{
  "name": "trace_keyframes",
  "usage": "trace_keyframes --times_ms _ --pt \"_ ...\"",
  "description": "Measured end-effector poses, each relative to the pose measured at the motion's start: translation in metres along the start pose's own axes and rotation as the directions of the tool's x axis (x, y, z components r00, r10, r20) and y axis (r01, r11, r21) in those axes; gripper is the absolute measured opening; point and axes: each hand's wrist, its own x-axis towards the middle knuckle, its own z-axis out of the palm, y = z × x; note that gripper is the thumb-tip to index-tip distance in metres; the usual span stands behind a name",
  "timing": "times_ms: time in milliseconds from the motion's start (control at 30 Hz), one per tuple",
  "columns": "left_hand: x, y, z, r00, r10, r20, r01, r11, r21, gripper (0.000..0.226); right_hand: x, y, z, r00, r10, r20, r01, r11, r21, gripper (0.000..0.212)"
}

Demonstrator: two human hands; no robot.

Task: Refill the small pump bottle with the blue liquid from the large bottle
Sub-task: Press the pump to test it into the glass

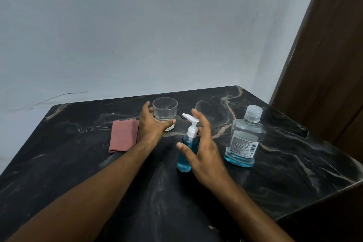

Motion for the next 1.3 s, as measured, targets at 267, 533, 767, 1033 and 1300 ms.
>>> trace_keyframes --times_ms 267,533,767,1033,1300 --pt "0.005 0.003 0.005 0.998 -0.059 0.014 0.060 0.998 -0.022 0.104 -0.002 0.006 0.015 0.999 -0.050 0.021 0.052 0.995 -0.085 0.090" --pt "-0.003 0.004 0.001 0.996 -0.080 -0.033 0.079 0.996 -0.032 0.073 -0.009 0.003 0.014 0.996 -0.056 -0.065 0.055 0.998 -0.015 0.079" --pt "-0.053 0.015 -0.047 0.990 0.079 0.115 -0.073 0.996 -0.060 0.067 -0.015 -0.001 -0.015 0.991 -0.074 -0.109 0.075 0.997 0.008 0.075" --pt "-0.113 0.024 -0.088 0.940 0.241 0.241 -0.254 0.967 0.022 0.080 -0.019 -0.008 -0.021 0.992 -0.107 0.062 0.110 0.993 -0.052 0.085" --pt "-0.127 0.024 -0.101 0.889 0.330 0.317 -0.346 0.938 -0.005 0.083 -0.018 -0.013 -0.022 0.981 -0.073 0.178 0.086 0.994 -0.068 0.087"
